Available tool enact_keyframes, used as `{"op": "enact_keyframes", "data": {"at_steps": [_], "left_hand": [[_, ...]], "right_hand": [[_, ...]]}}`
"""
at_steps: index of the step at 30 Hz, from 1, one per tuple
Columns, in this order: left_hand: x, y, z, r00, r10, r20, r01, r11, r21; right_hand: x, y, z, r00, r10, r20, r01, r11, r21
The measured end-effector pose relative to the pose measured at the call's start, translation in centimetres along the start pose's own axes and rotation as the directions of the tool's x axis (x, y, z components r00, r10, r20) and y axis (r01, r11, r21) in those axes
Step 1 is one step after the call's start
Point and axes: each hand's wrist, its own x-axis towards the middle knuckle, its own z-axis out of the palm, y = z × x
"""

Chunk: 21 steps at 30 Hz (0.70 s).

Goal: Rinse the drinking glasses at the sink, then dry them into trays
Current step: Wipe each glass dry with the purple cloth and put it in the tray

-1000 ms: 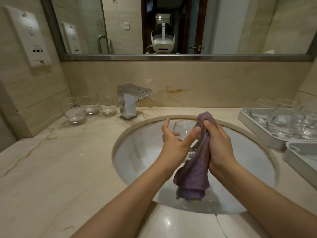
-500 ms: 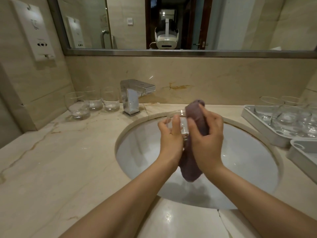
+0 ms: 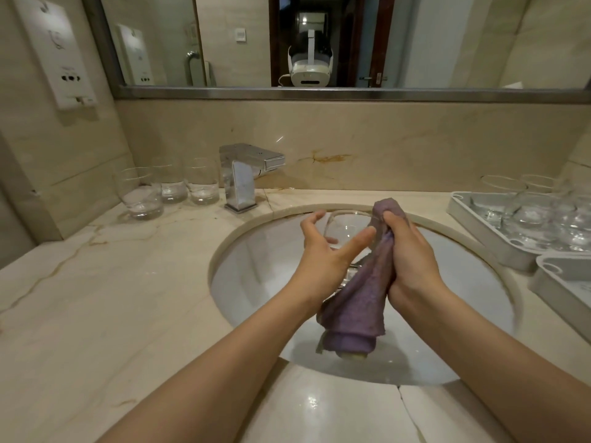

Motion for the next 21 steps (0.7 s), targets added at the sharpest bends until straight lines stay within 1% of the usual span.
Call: {"op": "enact_keyframes", "data": {"at_steps": [2,4,6,7,9,10,11,13,15,17,19,21], "left_hand": [[0.1,0.1,0.0,0.998,0.035,-0.058,-0.038,0.998,-0.05],[0.0,-0.1,0.2,0.994,0.011,-0.112,-0.027,0.99,-0.141],[-0.2,0.0,0.3,0.982,-0.084,-0.167,0.034,0.959,-0.28],[-0.2,0.0,0.4,0.974,-0.115,-0.195,0.047,0.946,-0.321],[-0.1,-0.1,0.3,0.964,-0.128,-0.232,0.041,0.938,-0.345],[-0.2,0.0,0.4,0.963,-0.119,-0.243,0.029,0.939,-0.342],[-0.5,0.1,0.6,0.965,-0.106,-0.239,0.02,0.941,-0.338],[-0.7,-0.1,1.1,0.978,-0.081,-0.193,0.016,0.948,-0.318],[-0.8,0.0,1.4,0.988,-0.052,-0.148,0.008,0.96,-0.28],[-0.8,0.1,1.7,0.994,-0.026,-0.108,-0.002,0.968,-0.253],[-0.8,0.2,1.7,0.997,-0.011,-0.075,-0.006,0.975,-0.223],[-0.8,0.3,1.6,0.999,-0.01,-0.051,0.0,0.982,-0.19]], "right_hand": [[-0.2,0.1,0.2,0.995,-0.087,0.042,0.089,0.994,-0.06],[-0.8,0.8,0.4,0.964,-0.245,0.105,0.263,0.941,-0.215],[-1.7,2.0,0.6,0.885,-0.422,0.199,0.466,0.803,-0.372],[-2.1,2.6,0.8,0.838,-0.486,0.247,0.545,0.731,-0.41],[-2.2,3.6,1.1,0.767,-0.571,0.291,0.639,0.641,-0.426],[-2.0,3.6,1.2,0.752,-0.598,0.275,0.654,0.628,-0.421],[-1.7,3.4,1.2,0.755,-0.61,0.24,0.649,0.643,-0.406],[-1.2,2.6,1.0,0.808,-0.568,0.156,0.583,0.735,-0.346],[-0.6,1.8,0.5,0.892,-0.44,0.104,0.452,0.86,-0.237],[-0.2,0.9,0.2,0.961,-0.268,0.065,0.274,0.956,-0.109],[0.2,0.4,0.0,0.988,-0.152,0.026,0.153,0.987,-0.044],[0.3,0.2,-0.1,0.996,-0.093,0.015,0.093,0.995,-0.025]]}}
